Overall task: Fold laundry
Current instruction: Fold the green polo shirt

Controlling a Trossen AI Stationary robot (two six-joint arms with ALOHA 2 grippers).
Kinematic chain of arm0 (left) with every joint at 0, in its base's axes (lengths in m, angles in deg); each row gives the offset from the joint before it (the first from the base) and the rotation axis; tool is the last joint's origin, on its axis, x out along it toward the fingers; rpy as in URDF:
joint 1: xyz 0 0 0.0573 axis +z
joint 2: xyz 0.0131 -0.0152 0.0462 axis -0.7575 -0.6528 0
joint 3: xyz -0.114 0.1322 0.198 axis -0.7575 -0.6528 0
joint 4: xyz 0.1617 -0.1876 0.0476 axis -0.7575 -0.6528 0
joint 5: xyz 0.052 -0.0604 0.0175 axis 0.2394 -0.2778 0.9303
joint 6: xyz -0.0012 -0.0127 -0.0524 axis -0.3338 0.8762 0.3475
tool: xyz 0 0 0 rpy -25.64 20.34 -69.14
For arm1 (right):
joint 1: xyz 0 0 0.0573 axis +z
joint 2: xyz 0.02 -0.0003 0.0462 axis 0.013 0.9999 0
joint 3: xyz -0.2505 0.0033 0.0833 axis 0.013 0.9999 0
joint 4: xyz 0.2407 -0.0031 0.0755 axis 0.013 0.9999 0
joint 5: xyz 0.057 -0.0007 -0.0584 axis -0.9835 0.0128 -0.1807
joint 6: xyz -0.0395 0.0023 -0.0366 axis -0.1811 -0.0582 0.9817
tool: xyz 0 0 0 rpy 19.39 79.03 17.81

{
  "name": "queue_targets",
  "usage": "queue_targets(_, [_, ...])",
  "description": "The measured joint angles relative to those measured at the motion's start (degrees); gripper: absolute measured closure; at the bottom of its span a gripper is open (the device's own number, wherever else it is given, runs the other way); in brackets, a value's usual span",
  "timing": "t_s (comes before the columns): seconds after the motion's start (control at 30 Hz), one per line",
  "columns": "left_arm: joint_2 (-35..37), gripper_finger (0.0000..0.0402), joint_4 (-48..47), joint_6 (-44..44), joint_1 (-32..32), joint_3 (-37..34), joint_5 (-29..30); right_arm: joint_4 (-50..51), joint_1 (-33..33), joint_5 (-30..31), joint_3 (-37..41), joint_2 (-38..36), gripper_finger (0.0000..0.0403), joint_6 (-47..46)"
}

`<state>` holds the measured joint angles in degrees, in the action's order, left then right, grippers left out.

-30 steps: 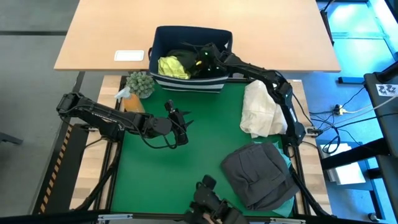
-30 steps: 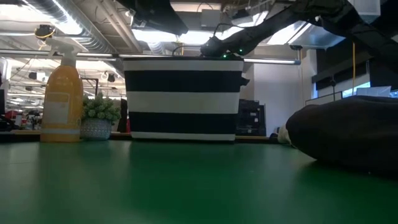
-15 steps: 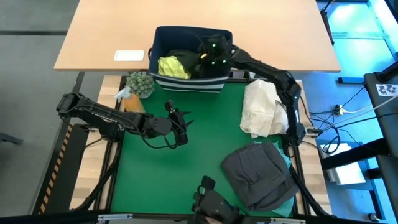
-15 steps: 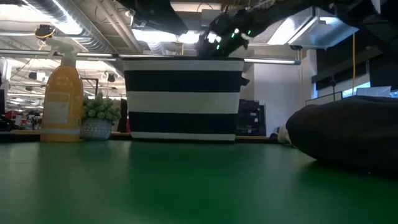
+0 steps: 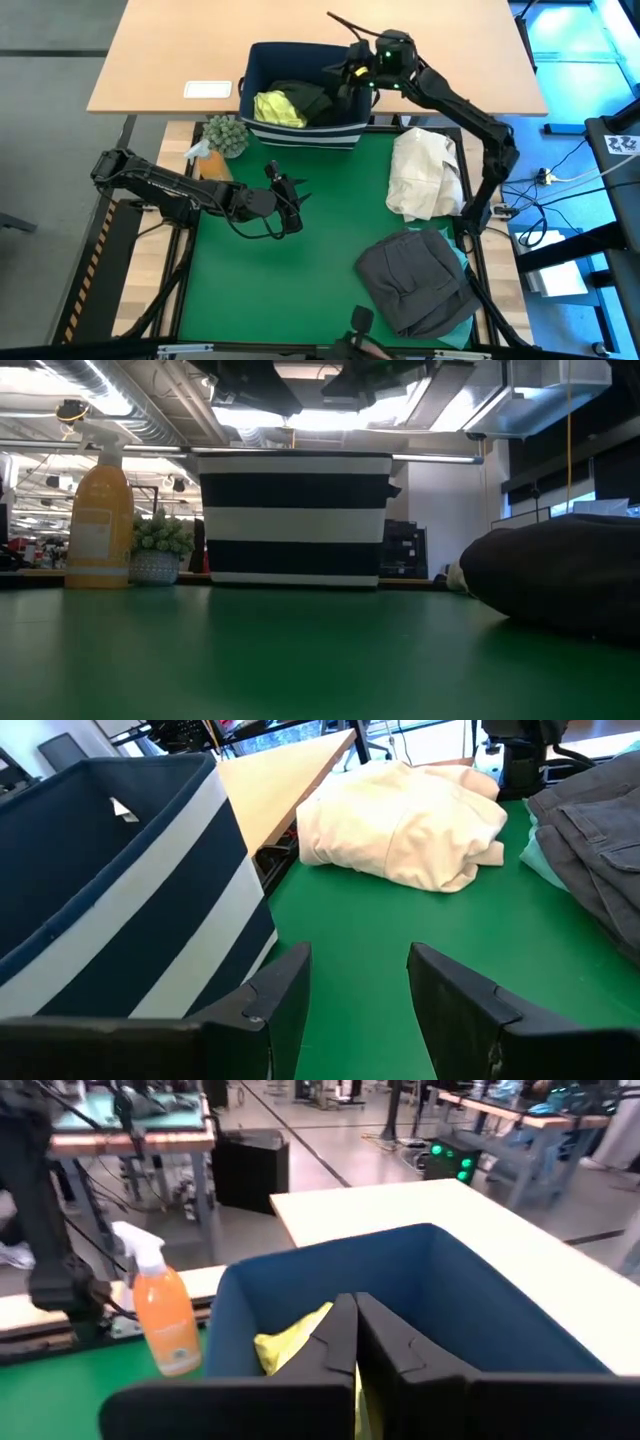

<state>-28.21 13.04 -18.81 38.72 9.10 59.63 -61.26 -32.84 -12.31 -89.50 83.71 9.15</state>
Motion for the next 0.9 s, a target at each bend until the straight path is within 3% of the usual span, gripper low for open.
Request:
queue_targets(0.23, [0.0,0.0239,0.0,0.1,0.0,0.0,0.0,1.5,0.9,5.8,0.0,3.3,0.0381,0.0])
queue_targets(0.33, [0.0,0.0239,0.0,0.1,0.0,0.0,-0.1,1.9,0.9,5.5,0.1,6.2,0.0358,0.0])
queue_targets(0.7, [0.0,0.0239,0.0,-0.3,0.0,0.0,-0.1,-4.5,-1.2,8.1,0.1,17.4,0.0214,-2.0])
queue_targets(0.9, [0.0,0.0239,0.0,-0.4,0.0,0.0,-0.2,-1.1,-2.6,7.2,0.1,22.9,0.0158,-3.6])
